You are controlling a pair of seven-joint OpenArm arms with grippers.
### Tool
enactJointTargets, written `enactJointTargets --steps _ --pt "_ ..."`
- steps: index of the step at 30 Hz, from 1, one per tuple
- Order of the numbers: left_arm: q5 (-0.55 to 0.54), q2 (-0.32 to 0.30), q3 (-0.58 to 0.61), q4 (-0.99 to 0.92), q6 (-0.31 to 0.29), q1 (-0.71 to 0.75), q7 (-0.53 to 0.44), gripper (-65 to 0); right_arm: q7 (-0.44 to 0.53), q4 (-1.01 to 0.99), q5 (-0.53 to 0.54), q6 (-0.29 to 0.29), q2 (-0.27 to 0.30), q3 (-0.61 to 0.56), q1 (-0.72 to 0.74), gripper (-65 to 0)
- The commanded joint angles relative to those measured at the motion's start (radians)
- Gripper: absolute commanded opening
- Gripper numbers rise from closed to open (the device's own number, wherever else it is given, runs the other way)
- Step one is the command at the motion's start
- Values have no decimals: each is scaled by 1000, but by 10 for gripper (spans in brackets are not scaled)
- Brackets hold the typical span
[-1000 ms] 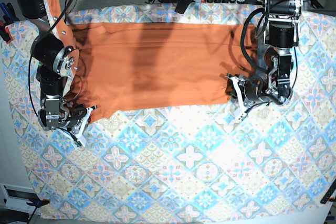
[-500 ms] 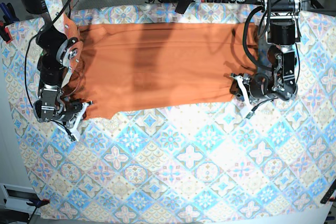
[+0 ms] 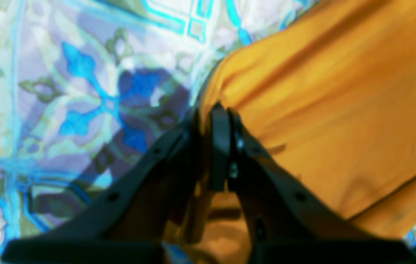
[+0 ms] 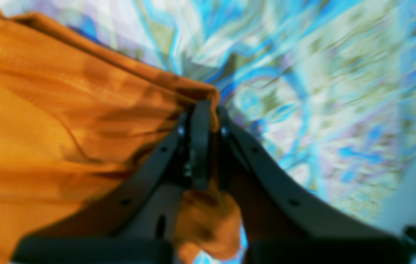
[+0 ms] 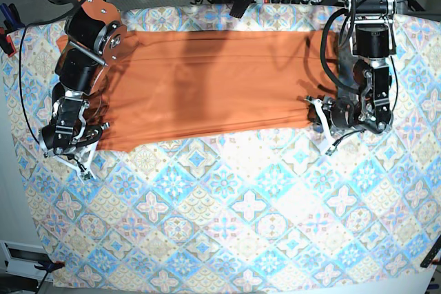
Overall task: Fold the T-shirt properly
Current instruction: 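Grasp the shirt edge with both grippers and fold it toward the robot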
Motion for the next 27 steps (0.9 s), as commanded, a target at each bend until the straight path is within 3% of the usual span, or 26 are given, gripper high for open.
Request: enactJointTargets --steps 1,17,27 --pt "8 -22 -4 19 6 -23 3 -601 -17 37 -17 -16 22 1 4 -643" --pt "10 -24 -3 227 6 37 77 -601 -109 255 -17 -16 -13 0 -137 -643" --pt "8 -25 -6 392 6 123 134 -600 -261 485 -15 -16 -15 1 -218 -643"
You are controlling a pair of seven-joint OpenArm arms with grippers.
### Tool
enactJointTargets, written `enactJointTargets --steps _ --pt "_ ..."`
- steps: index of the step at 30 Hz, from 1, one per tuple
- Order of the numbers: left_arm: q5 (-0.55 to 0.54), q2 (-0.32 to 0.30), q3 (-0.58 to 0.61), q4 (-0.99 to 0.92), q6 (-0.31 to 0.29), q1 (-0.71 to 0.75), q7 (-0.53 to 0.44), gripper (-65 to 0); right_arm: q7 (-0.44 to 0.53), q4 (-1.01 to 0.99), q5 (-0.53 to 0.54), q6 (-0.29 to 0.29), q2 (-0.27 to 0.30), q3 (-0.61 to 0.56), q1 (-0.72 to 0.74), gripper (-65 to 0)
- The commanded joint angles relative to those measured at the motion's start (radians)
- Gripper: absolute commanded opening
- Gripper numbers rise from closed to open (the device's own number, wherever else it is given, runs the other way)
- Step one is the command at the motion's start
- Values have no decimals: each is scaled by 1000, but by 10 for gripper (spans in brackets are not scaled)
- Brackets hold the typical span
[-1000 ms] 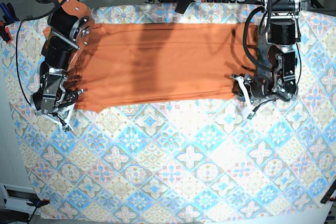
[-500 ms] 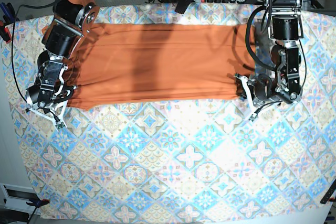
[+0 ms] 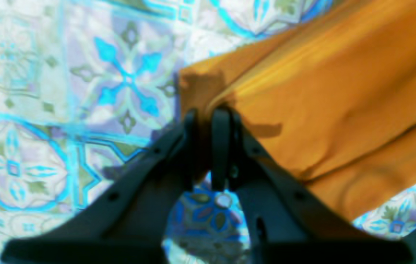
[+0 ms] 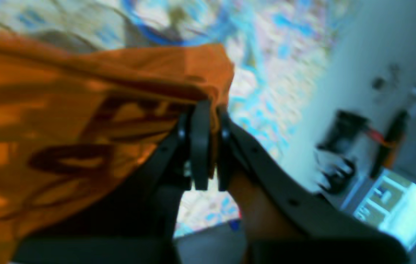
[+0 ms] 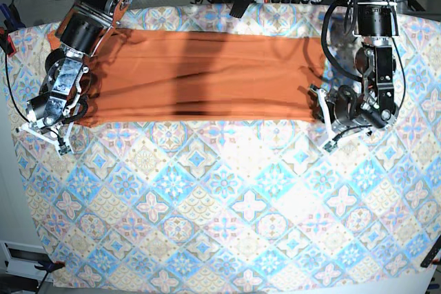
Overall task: Fold the T-shirt properly
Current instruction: 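Grasp the shirt edge with both grippers and fold it toward the robot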
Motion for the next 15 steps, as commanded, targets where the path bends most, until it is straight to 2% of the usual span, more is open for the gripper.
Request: enactJointTargets --steps 1,6,15 --pt "5 -16 -7 27 6 -6 0 -600 -14 37 -18 -13 18 4 12 -643" --pt "5 -16 -7 53 6 31 2 -600 -67 71 -18 -13 18 4 -14 -643" --pt "5 -10 -1 64 6 91 -1 -600 -69 70 -18 -13 18 4 -57 -643"
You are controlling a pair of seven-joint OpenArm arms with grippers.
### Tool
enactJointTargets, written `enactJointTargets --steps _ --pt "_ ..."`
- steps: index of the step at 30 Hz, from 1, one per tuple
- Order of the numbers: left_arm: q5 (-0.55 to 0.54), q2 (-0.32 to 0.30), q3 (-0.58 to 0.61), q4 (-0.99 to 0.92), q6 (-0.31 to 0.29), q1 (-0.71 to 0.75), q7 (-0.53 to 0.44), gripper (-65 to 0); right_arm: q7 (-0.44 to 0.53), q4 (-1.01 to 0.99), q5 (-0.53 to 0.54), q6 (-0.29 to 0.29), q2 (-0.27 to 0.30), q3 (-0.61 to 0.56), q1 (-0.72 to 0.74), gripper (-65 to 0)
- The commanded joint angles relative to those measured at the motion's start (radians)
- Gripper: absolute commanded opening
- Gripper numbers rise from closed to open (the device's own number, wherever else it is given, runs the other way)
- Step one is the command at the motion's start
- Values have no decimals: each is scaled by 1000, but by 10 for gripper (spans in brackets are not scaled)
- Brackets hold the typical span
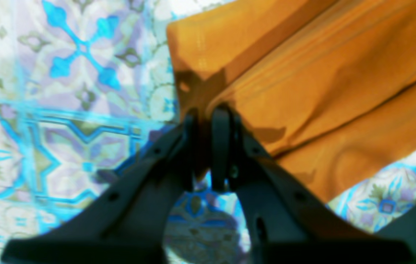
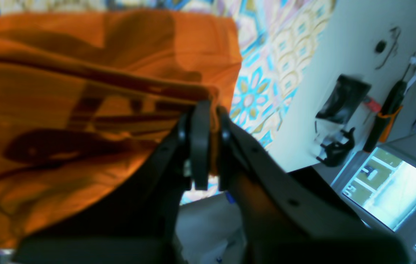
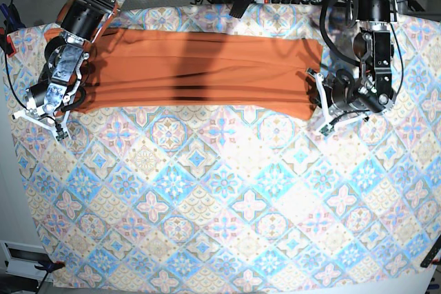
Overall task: Fold the T-shirt properly
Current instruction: 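Grasp the shirt edge with both grippers and fold it toward the robot, then lower the folded edge and reposition the left gripper at the strip end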
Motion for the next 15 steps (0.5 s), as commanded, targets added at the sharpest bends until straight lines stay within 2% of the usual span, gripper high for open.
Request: enactJointTargets --steps 1,5,10,15 --pt "11 -11 -4 17 6 -7 0 -600 -5 20 -24 -13 19 5 20 -643" --pt "9 -11 -3 28 6 13 -2 -600 -5 23 -24 -13 18 5 -11 -643" --pt "9 -9 -3 150 6 64 1 -600 -3 23 -24 -13 3 74 -18 -643" --pt "11 -2 -3 216 6 76 23 -599 -5 24 -26 -13 0 83 -20 -643"
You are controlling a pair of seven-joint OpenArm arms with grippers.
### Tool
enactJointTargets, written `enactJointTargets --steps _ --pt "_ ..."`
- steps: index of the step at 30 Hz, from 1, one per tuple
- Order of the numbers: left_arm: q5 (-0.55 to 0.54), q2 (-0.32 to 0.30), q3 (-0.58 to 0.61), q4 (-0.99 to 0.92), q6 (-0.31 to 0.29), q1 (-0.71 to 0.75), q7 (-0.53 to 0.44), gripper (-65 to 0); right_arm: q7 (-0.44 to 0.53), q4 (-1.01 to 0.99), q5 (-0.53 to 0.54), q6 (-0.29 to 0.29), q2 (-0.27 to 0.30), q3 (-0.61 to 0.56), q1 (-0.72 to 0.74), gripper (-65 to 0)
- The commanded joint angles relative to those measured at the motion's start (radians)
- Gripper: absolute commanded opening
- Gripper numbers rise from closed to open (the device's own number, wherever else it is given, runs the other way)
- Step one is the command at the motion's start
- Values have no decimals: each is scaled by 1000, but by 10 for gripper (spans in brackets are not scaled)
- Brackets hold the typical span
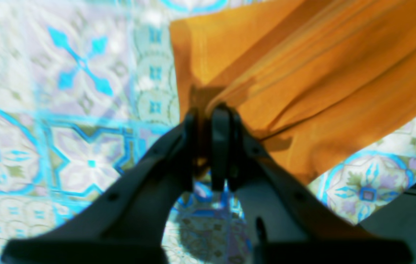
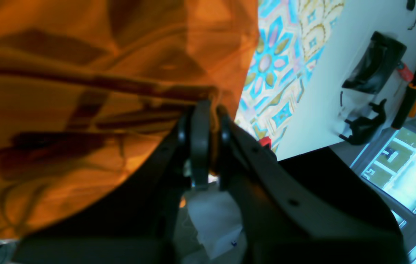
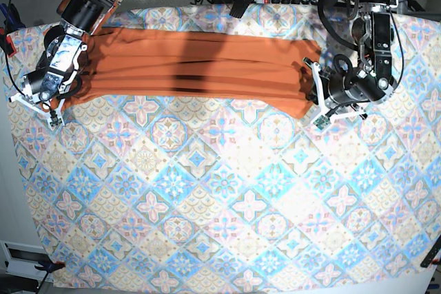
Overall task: Fold the T-shirt properly
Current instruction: 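Lower the folded edge and reposition the left gripper at the strip end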
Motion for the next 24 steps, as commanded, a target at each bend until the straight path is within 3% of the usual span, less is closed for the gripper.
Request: enactJointTargets --steps 1,7,12,24 --pt "15 -1 -6 9 6 -15 21 -599 -5 24 -22 -12 16 4 14 -643" --pt "16 6 -2 2 6 -12 22 -597 -83 39 -23 -12 14 4 -19 -643" --pt "24 6 72 2 6 -11 25 -597 -126 82 -23 -12 14 1 -42 -643" --pt "24 2 80 -116 6 6 25 -593 -131 121 -22 -12 14 -3 -101 -639"
